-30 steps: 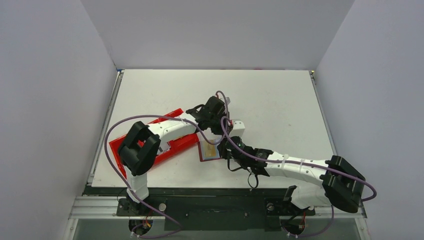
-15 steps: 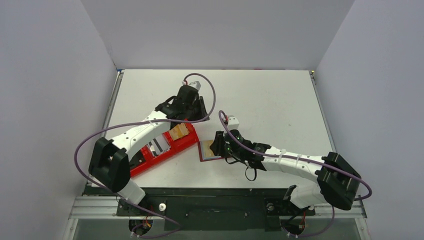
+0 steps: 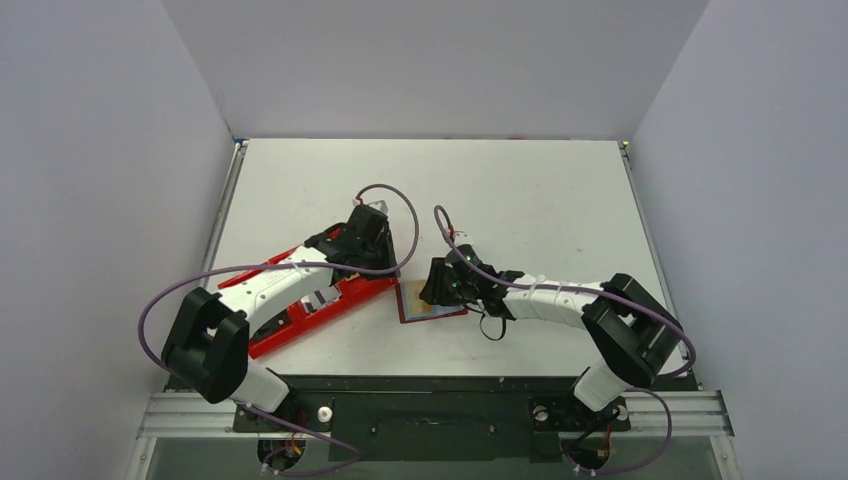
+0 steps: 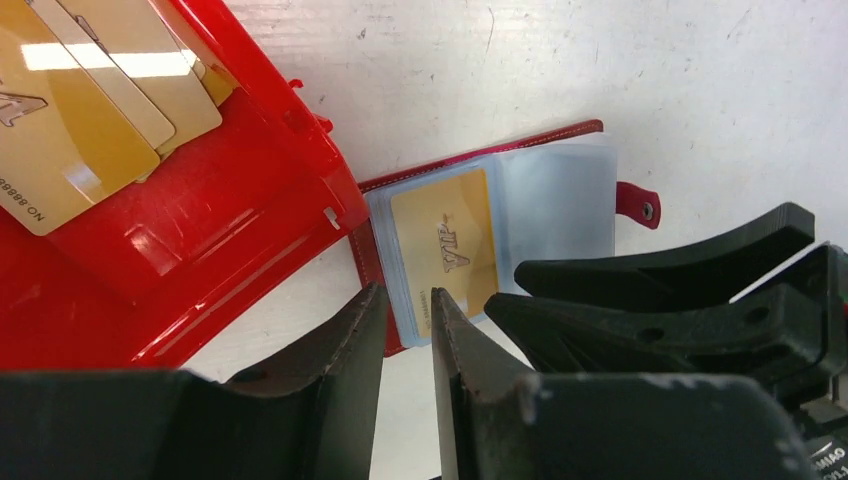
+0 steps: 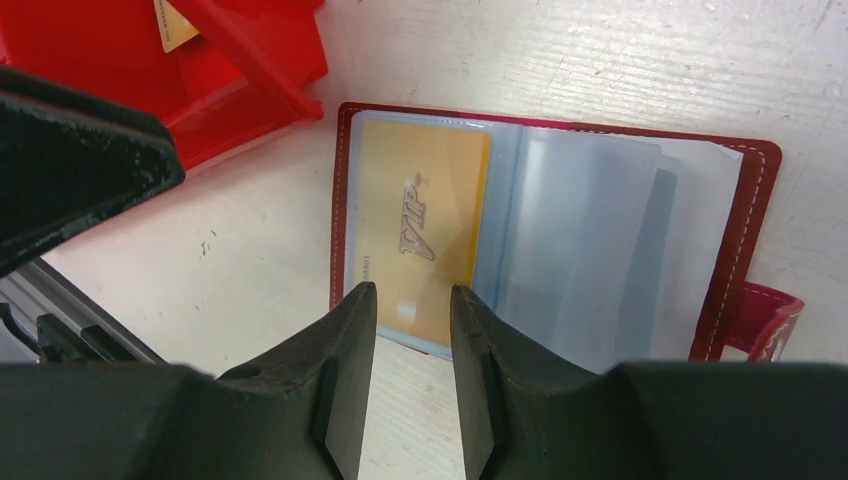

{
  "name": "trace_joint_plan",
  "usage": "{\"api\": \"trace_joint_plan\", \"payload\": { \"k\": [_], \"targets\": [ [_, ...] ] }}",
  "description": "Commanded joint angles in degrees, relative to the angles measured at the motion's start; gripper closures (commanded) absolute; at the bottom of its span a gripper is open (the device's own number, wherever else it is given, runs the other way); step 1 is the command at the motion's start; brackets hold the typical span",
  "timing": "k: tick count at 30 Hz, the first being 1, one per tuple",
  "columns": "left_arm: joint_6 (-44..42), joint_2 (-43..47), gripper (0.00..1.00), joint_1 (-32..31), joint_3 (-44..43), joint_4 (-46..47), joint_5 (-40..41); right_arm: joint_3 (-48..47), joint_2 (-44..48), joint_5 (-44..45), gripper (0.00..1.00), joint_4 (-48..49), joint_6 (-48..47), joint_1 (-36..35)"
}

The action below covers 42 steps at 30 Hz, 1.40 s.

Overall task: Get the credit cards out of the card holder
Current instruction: Remove the credit card from the card holder.

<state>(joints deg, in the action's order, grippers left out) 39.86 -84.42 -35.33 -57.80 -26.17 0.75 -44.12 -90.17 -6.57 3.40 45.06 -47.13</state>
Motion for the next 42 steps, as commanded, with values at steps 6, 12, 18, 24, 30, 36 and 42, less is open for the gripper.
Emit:
{"api": "trace_joint_plan", "payload": {
  "k": [6,12,18,24,30,36,42],
  "targets": [
    [0.31,-3.38,0.84,-2.62,0.55,4.85,-2.73,-0.53,-3.07,-3.59,0.7,6.34,3.38,2.84],
    [0.96,-6.5,0.88,-4.5,0.86,5.75,-1.78,1.05,-4.12,-5.52,0.7,8.9,4.52,4.54],
    [1.33,-9.22,0.9,-5.67,0.83,6.06,-1.28,2.04,-4.96,-6.44,0.7,10.36,5.19,5.25],
    [1.28,-10.02,0.92,-6.49,0.55,5.04,2.14,2.83,-5.7,-7.31,0.7,11.58,5.7,5.85],
    [1.13,-10.19,0.92,-6.68,0.64,4.15,3.59,3.29,-6.59,-8.15,0.7,12.7,6.39,6.19],
    [1.09,-11.33,0.93,-6.87,0.86,4.73,3.57,3.95,-6.9,-8.52,0.7,13.74,7.14,6.59],
    [1.11,-12.71,0.93,-7.27,0.5,5.43,3.13,4.84,-7.14,-9.5,0.7,14.9,7.89,7.12]
  ]
}}
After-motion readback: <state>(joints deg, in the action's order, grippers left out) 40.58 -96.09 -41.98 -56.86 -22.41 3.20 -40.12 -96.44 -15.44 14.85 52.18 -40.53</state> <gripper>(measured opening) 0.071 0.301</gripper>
